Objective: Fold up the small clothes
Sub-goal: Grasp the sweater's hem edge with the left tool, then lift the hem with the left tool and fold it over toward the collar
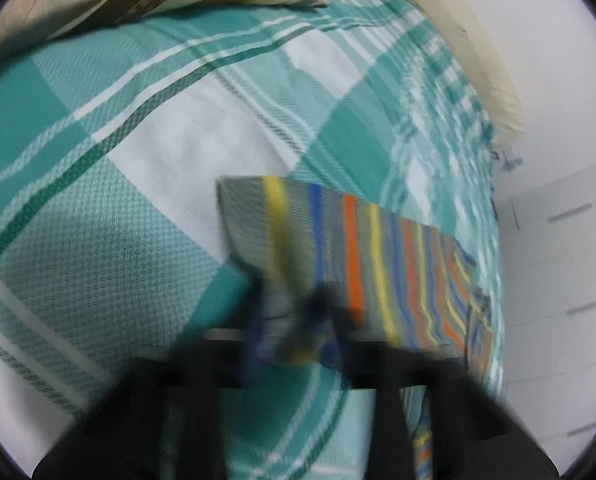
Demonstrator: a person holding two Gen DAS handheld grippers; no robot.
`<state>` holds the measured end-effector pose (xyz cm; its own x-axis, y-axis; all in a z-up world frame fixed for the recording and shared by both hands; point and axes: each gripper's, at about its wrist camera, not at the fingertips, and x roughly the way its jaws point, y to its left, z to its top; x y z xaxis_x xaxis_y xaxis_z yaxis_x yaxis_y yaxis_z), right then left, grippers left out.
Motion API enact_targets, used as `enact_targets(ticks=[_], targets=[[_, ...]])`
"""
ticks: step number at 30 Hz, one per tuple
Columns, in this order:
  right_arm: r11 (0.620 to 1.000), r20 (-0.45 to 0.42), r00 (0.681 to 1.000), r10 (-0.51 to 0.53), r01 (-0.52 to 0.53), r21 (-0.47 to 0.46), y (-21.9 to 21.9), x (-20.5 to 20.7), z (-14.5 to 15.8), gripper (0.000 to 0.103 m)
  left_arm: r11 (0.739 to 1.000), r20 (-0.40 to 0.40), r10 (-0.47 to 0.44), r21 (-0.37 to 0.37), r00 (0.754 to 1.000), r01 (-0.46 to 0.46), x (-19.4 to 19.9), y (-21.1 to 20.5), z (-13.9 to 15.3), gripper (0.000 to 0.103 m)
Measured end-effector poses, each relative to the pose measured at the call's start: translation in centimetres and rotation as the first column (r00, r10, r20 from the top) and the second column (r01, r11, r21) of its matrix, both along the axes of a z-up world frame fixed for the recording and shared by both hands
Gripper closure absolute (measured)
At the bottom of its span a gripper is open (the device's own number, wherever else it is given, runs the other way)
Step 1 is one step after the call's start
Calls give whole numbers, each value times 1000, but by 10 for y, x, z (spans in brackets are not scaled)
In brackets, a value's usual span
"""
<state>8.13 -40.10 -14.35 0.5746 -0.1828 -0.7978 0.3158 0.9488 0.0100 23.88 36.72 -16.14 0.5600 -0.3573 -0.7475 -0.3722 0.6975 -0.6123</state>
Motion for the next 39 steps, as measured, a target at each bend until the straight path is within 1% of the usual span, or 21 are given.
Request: enact_targets(ticks=[3, 7, 10, 13, 18, 20, 21, 22, 24, 25, 26, 27, 29, 30, 31, 33, 34, 35, 36, 38, 39], targets=[[1000, 1, 1000, 1, -1, 4, 0, 0, 0, 0, 999, 65, 36, 34, 997, -39, -3, -13, 26, 99], [1000, 0, 1000, 1, -1, 5, -1, 0, 0, 0, 986, 189, -108, 145, 976, 81, 14, -69, 101, 99], [1000, 0, 1000, 1, -1, 4, 0, 0, 0, 0, 944, 235, -272, 255, 933, 211, 35, -136, 148, 99], [1000, 1, 1000, 1, -1, 5, -1, 0, 0, 0, 883, 239, -426, 322, 872, 343, 61, -219, 168, 99], [1000, 2, 1000, 2, -2, 5, -1, 0, 0, 0, 787, 182, -578, 382, 795, 485, 89, -330, 145, 99], [1000, 2, 1000, 2, -2, 5, 0, 0, 0, 0, 714, 109, -641, 450, 760, 537, 93, -375, 119, 96], [1000, 3, 1000, 2, -2, 5, 0, 0, 0, 0, 674, 68, -667, 479, 742, 562, 91, -393, 103, 91], [1000, 5, 1000, 3, -3, 6, 0, 0, 0, 0, 647, 42, -689, 485, 723, 588, 88, -402, 91, 81], [1000, 7, 1000, 4, -4, 8, 0, -1, 0, 0, 576, -14, -755, 462, 655, 674, 68, -422, 62, 63], [1000, 7, 1000, 4, -4, 8, 0, -1, 0, 0, 552, -31, -771, 466, 637, 691, 60, -426, 57, 50], [1000, 7, 1000, 4, -4, 8, 0, -1, 0, 0, 527, -49, -780, 485, 624, 697, 47, -427, 53, 45], [1000, 7, 1000, 4, -4, 9, 0, -1, 0, 0, 518, -45, -784, 503, 620, 692, 37, -423, 54, 42], [1000, 7, 1000, 4, -4, 9, 0, -1, 0, 0, 548, 9, -781, 488, 625, 679, 15, -400, 65, 38], [1000, 7, 1000, 5, -5, 10, 1, -1, 0, 0, 578, 41, -768, 476, 640, 663, 10, -386, 72, 36], [1000, 7, 1000, 5, -5, 9, 0, -1, -1, 0, 619, 76, -738, 474, 671, 627, 6, -367, 81, 36], [1000, 6, 1000, 4, -4, 7, 1, 0, -1, 0, 680, 107, -667, 492, 737, 544, 12, -337, 94, 36], [1000, 6, 1000, 3, -3, 6, 1, -1, -1, 0, 713, 107, -609, 506, 786, 484, 20, -316, 98, 36], [1000, 6, 1000, 3, -3, 5, 1, 0, -1, 0, 726, 91, -577, 513, 812, 459, 28, -304, 97, 36], [1000, 6, 1000, 3, -3, 3, 1, 0, -1, 0, 726, 53, -548, 526, 835, 444, 39, -295, 90, 38], [1000, 7, 1000, 3, -3, 3, 1, 0, -1, 0, 661, -119, -480, 603, 869, 447, 59, -280, 64, 66], [1000, 7, 1000, 3, -3, 3, 1, 0, -1, 0, 652, -182, -441, 609, 879, 453, 65, -270, 50, 80]])
